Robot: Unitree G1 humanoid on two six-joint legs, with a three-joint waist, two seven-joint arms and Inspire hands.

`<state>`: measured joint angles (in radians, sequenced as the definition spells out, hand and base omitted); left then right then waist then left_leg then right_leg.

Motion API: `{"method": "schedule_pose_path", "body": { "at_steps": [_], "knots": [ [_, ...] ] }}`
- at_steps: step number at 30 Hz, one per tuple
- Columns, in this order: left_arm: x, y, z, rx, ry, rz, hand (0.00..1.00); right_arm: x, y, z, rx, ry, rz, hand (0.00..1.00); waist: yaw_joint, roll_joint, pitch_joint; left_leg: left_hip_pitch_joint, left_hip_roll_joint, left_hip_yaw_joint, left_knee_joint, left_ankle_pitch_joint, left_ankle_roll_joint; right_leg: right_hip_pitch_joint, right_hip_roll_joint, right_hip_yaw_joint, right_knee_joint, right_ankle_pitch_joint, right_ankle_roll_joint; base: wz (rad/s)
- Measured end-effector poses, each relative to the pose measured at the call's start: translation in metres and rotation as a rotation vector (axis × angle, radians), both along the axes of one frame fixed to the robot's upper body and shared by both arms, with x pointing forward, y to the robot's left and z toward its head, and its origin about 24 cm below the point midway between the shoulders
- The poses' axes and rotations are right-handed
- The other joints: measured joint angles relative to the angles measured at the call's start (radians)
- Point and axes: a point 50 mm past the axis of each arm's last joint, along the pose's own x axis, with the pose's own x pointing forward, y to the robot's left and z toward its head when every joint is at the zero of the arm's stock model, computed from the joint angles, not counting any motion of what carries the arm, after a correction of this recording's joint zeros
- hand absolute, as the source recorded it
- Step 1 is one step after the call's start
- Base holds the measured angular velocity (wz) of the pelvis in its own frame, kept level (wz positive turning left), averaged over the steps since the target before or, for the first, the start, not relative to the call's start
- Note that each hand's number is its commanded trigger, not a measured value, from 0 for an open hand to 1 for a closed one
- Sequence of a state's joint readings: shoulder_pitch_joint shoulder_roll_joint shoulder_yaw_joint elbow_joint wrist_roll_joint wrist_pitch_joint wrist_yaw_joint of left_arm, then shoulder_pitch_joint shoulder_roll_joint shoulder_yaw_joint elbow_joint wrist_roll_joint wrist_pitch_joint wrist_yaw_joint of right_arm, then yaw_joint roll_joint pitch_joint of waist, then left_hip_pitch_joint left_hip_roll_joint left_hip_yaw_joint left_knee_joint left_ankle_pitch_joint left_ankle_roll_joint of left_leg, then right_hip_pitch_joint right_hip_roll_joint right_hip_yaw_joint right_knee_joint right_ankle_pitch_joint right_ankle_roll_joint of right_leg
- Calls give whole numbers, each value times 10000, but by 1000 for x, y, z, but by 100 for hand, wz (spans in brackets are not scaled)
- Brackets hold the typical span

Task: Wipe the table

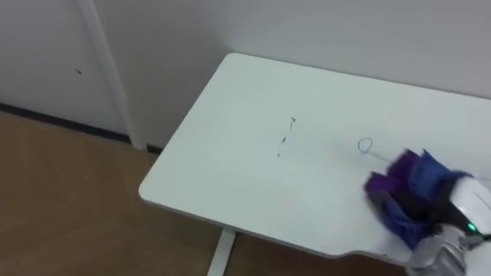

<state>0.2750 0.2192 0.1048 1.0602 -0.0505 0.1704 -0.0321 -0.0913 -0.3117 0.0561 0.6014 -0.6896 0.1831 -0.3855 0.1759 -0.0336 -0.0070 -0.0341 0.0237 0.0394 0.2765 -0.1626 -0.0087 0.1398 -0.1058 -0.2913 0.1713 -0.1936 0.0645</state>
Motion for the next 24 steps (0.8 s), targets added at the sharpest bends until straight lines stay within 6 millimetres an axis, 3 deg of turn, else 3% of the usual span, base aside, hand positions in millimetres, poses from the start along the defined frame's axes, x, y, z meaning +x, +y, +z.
{"method": "schedule_pose_path", "body": {
  "at_steps": [1, 2, 4, 7, 8, 12, 15, 16, 18, 21, 24],
  "knots": [
    [3, -1, -1, -44, 0, -136, 0, 19, 22, 6, -131, 69, 1094, 100, 99, -5, 26, -69, 11, -39, -28, 22, -18, -46, 37, 12, -8, 39, -72, 4],
    [12, -4, -1, -135, -140, -350, 0, 35, 38, 13, -152, 90, 1896, 100, 255, 0, 137, -70, 1, -80, -69, 33, -32, -52, 40, -16, -21, 23, -89, 12],
    [19, -7, -2, -302, -273, -609, 0, 53, 57, 23, -131, 77, 2697, 100, 587, -6, 242, -100, -23, -125, -106, 43, -43, -47, 39, -82, -52, 13, -87, 12],
    [14, -7, -2, -365, -141, -495, 0, 63, 66, 31, -180, -5, 3123, 100, 938, -177, 233, -113, -155, -311, -231, 51, -52, 22, -22, -195, -177, -20, -33, 20],
    [4, -7, -2, -382, 97, -383, 0, 64, 64, 32, -201, -44, 3106, 100, 938, -191, 220, -107, -198, -432, -245, 50, -54, 60, -40, -248, -157, -20, -30, 30],
    [-4, -3, -1, -326, 265, -191, 0, 60, 56, 30, 125, -71, 3186, 100, 686, -160, 230, -82, -249, -631, -253, 48, -52, 158, -75, -513, -31, -16, -25, 29],
    [-3, -2, 0, -288, 185, -257, 0, 48, 41, 18, 867, -187, 2496, 100, 300, -134, 178, -53, -372, -709, -240, 47, -41, 366, -150, -703, -53, -42, 17, 35],
    [-2, 0, 1, -217, 77, -155, 0, 40, 32, 12, 1326, -269, 1989, 100, 256, -126, 95, -41, -387, -696, -241, 33, -13, 373, -171, -669, -30, -46, 24, 9],
    [-4, 7, 3, -6, -51, 195, 0, 27, 17, 4, 1916, -418, 1114, 100, 134, -134, 88, 54, -420, -688, -235, 18, 18, 496, -196, -691, -42, -45, 25, 6],
    [-13, 19, 7, 378, 21, 652, 0, 1, -15, -9, 2611, -752, -659, 100, -404, -142, 47, 170, -468, -697, -217, -24, 112, 651, -242, -740, -18, -55, 59, 7],
    [-22, 25, 10, 615, 52, 1122, 0, -32, -53, -14, 2991, -981, -2561, 100, -821, -130, -59, 127, -535, -676, -54, -82, 209, 702, -301, -778, -21, -55, 125, -3]
  ]
}}
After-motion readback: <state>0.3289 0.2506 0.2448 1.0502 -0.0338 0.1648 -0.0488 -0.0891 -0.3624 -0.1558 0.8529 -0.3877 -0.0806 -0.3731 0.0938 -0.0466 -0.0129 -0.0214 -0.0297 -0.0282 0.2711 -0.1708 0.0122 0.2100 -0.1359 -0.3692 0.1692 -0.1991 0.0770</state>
